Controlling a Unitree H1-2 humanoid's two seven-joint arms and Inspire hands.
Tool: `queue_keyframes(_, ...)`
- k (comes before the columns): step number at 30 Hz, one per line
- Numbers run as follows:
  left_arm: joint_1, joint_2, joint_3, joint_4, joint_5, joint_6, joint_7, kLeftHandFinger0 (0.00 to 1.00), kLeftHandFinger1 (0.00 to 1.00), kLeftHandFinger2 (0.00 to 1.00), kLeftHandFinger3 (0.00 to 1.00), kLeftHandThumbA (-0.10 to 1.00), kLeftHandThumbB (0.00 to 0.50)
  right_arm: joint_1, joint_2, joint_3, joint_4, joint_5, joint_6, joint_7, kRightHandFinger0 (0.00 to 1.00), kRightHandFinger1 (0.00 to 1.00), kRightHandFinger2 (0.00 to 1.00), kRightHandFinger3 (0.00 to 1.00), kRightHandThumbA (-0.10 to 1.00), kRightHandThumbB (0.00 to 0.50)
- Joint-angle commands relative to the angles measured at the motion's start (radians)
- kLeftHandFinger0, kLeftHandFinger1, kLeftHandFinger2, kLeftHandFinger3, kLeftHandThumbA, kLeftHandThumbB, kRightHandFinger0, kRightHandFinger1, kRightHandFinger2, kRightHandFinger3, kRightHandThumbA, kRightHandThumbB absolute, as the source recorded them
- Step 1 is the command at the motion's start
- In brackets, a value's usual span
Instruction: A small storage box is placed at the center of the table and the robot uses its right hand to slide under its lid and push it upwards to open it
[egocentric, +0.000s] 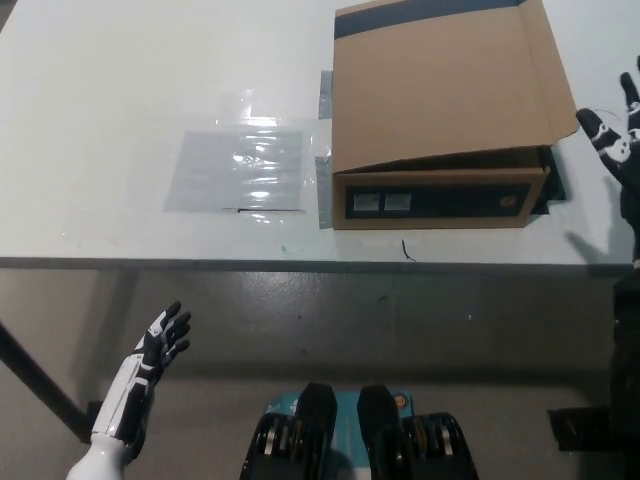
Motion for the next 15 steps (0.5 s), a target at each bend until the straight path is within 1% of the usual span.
queue_keyframes(1, -0.014, 0.011, 0.000, -0.012, -0.005, -0.042, -0.016, 1.00, 1.00, 1.00, 1.00, 1.00, 0.249, -0.070, 0.007, -0.031, 0.027, 0.135, 0.047, 0.056, 1.00, 1.00, 1.00, 1.00, 1.00, 0.276)
queue_keyframes(6, -0.017, 0.013, -0.001, -0.005, -0.005, -0.039, -0.017, 1.00, 1.00, 1.00, 1.00, 1.00, 0.263, -0.089, 0.020, -0.051, 0.055, 0.177, 0.069, 0.063, 1.00, 1.00, 1.00, 1.00, 1.00, 0.268)
queue_keyframes(11, -0.017, 0.012, 0.000, -0.001, -0.007, -0.046, -0.018, 1.00, 1.00, 1.00, 1.00, 1.00, 0.252, -0.100, 0.030, -0.064, 0.081, 0.194, 0.076, 0.063, 1.00, 1.00, 1.00, 1.00, 1.00, 0.279)
queue_keyframes(12, -0.018, 0.011, 0.000, 0.001, -0.011, -0.050, -0.019, 1.00, 1.00, 1.00, 1.00, 1.00, 0.244, -0.100, 0.030, -0.064, 0.085, 0.193, 0.075, 0.064, 1.00, 1.00, 1.00, 1.00, 1.00, 0.274)
queue_keyframes(15, -0.018, 0.011, 0.000, -0.001, -0.008, -0.040, -0.017, 1.00, 1.00, 1.00, 1.00, 1.00, 0.256, -0.103, 0.030, -0.067, 0.101, 0.198, 0.075, 0.070, 1.00, 1.00, 1.00, 1.00, 1.00, 0.277)
